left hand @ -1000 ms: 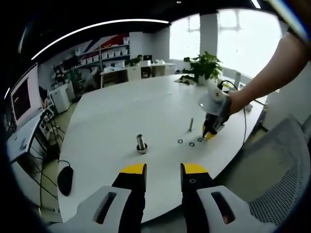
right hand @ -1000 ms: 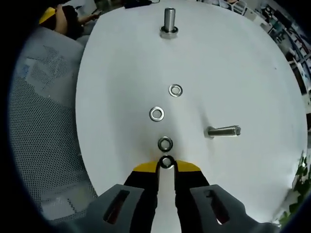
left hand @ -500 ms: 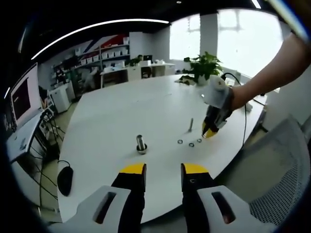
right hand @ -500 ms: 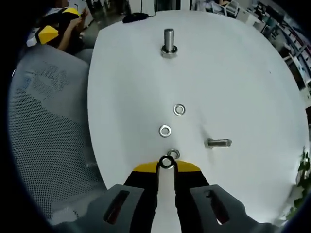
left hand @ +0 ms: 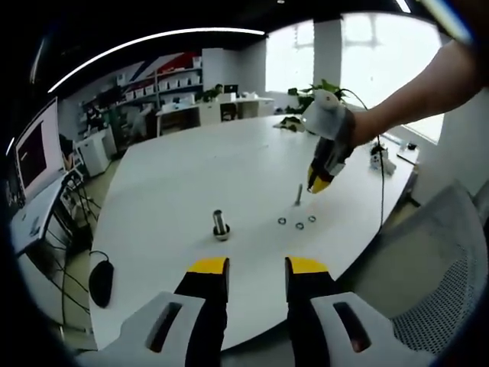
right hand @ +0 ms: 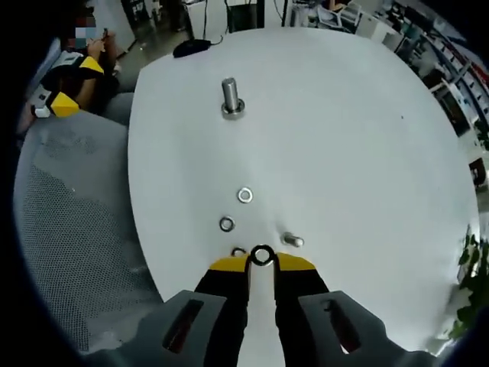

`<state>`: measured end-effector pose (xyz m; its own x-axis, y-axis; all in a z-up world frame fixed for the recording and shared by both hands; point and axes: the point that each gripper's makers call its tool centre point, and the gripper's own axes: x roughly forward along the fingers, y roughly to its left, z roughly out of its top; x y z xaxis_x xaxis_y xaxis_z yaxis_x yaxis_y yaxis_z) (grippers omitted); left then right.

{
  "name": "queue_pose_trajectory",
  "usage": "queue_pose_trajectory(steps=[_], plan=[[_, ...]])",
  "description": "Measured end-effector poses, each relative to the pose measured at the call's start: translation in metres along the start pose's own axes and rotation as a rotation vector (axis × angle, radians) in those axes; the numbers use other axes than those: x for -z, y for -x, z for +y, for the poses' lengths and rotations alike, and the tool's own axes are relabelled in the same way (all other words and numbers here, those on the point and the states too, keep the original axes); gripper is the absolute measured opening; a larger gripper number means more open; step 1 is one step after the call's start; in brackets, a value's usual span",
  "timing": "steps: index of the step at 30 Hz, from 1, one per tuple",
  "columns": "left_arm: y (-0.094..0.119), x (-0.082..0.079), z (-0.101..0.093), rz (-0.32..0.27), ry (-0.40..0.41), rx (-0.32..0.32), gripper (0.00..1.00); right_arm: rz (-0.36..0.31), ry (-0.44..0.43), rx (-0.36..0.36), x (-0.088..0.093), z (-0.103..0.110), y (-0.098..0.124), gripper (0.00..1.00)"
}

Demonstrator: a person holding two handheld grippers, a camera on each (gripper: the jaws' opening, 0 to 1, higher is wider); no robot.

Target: Place the washer onto the threaded stud by aligning its center hole with the stud, sliding it down to the base, and recovering from edge contact or off-axis alignment until the washer reaches the visible bottom stop.

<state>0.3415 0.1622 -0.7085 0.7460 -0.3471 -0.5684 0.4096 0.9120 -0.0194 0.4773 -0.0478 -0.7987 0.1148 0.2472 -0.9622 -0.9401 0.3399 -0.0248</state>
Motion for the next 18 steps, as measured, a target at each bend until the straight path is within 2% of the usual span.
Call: queue_pose_trajectory(steps=[7, 18], plan=[[0.000, 0.000, 0.000, 0.002, -0.001, -0.002, 0.27, -0.011, -0.006, 0.031, -0.006, -0.019, 0.001, 0.13], [-0.001, 0.002, 0.000, 0.012, -0.001, -0.001, 0.27, 0.011, 0.007, 0.024, -0.009, -0.021, -0.010, 0.13]])
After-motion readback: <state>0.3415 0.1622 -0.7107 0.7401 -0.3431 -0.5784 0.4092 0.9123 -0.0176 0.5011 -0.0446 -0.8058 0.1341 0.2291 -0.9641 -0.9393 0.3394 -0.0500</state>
